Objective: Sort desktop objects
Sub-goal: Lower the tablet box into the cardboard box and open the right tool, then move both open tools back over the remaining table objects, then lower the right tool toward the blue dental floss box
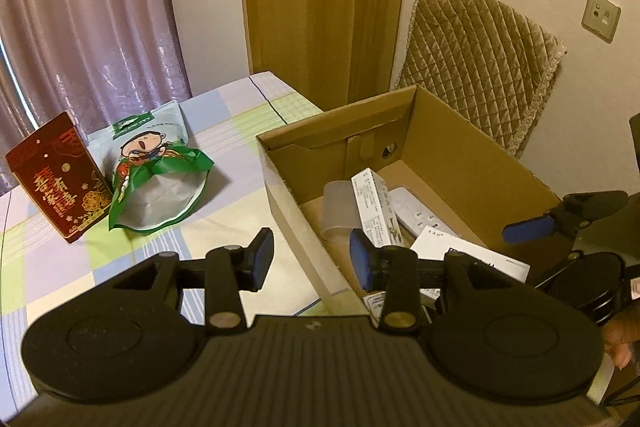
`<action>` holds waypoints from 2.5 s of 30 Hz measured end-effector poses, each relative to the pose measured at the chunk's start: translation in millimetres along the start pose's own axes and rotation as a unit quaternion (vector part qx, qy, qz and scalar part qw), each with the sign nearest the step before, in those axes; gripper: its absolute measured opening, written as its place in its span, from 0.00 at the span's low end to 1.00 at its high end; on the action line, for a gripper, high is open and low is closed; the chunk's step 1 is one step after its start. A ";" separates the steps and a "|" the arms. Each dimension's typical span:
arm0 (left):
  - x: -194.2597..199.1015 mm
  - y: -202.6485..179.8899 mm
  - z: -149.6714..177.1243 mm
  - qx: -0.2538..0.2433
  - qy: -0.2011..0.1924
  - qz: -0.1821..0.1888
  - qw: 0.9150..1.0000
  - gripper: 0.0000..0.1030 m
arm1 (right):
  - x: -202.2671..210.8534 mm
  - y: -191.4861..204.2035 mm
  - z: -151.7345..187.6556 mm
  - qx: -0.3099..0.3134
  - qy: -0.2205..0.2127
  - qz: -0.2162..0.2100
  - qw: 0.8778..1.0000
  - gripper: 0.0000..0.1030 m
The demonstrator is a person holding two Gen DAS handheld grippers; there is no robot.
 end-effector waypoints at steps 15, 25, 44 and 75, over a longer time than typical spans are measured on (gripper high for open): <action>25.9 17.0 28.4 0.008 0.000 -0.004 1.000 0.55 | 22.7 18.0 7.6 0.001 -0.020 0.011 1.000 0.98; 50.3 47.5 78.5 0.025 0.016 -0.022 0.999 0.87 | 48.1 28.6 18.5 -0.003 -0.047 0.033 0.998 0.98; 106.6 95.6 166.9 0.046 0.042 -0.048 0.997 0.99 | 134.5 101.9 60.2 -0.009 -0.163 0.038 0.986 0.98; 146.5 111.0 232.9 0.079 0.074 -0.067 0.992 0.99 | 58.5 167.7 165.4 -0.046 -0.058 0.008 0.997 1.00</action>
Point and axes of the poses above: each gripper's, at about its wrist camera, not at the fingertips, and x roughly against the way its jaws point, y to its left, z to its underside, the point moved 10 cm from there along -x, roughly the way its jaws point, and after that the axes turned 1 degree about z, right-handed, at the moved point
